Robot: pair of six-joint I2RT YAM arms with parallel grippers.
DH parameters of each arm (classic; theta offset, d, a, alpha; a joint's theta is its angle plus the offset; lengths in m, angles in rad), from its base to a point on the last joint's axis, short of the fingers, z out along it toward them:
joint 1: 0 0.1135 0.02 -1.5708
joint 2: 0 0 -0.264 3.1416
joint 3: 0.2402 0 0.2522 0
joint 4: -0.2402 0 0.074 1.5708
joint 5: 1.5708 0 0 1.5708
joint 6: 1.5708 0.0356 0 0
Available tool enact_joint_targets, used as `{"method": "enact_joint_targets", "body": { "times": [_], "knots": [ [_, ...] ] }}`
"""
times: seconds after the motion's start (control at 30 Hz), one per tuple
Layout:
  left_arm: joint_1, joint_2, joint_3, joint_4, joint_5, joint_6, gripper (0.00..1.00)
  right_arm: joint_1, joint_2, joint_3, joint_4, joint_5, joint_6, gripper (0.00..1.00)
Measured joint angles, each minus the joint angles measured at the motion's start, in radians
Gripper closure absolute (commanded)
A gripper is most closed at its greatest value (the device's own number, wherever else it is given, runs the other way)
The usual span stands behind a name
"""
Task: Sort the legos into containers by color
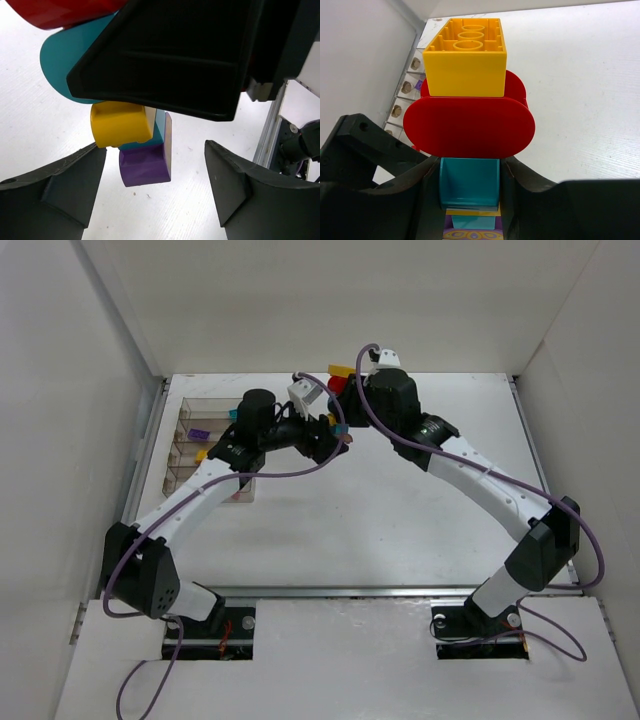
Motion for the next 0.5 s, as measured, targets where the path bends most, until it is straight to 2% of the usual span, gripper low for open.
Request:
{"method": "enact_joint_targets", "body": {
  "times": [0.1, 0.23, 0.27, 0.37, 0.4, 0.5],
  "knots": [
    [0.0, 0.007, 0.0, -0.005, 0.002, -0.002, 0.25, 0.0, 0.0, 0.0, 0.0, 0.0, 0.0, 1.0],
    [0.0, 0.01, 0.0, -0.016, 0.002, 0.003, 0.39, 0.0, 0.0, 0.0, 0.0, 0.002, 0.004, 1.0],
    [0.0, 0.01, 0.0, -0.016, 0.0, 0.004, 0.49, 0.0, 0.0, 0.0, 0.0, 0.003, 0.004, 1.0],
    [0.0, 0.01, 0.0, -0.02, -0.006, 0.008, 0.67, 0.0, 0.0, 0.0, 0.0, 0.004, 0.005, 1.0],
    [0.001, 0.01, 0.0, -0.023, -0.012, 0.011, 0.78, 0.0, 0.0, 0.0, -0.001, 0.003, 0.006, 1.0],
    [0.003, 0.01, 0.0, -0.026, -0.011, 0.009, 0.98, 0.0, 0.0, 0.0, 0.0, 0.003, 0.008, 1.0]
  ]
}}
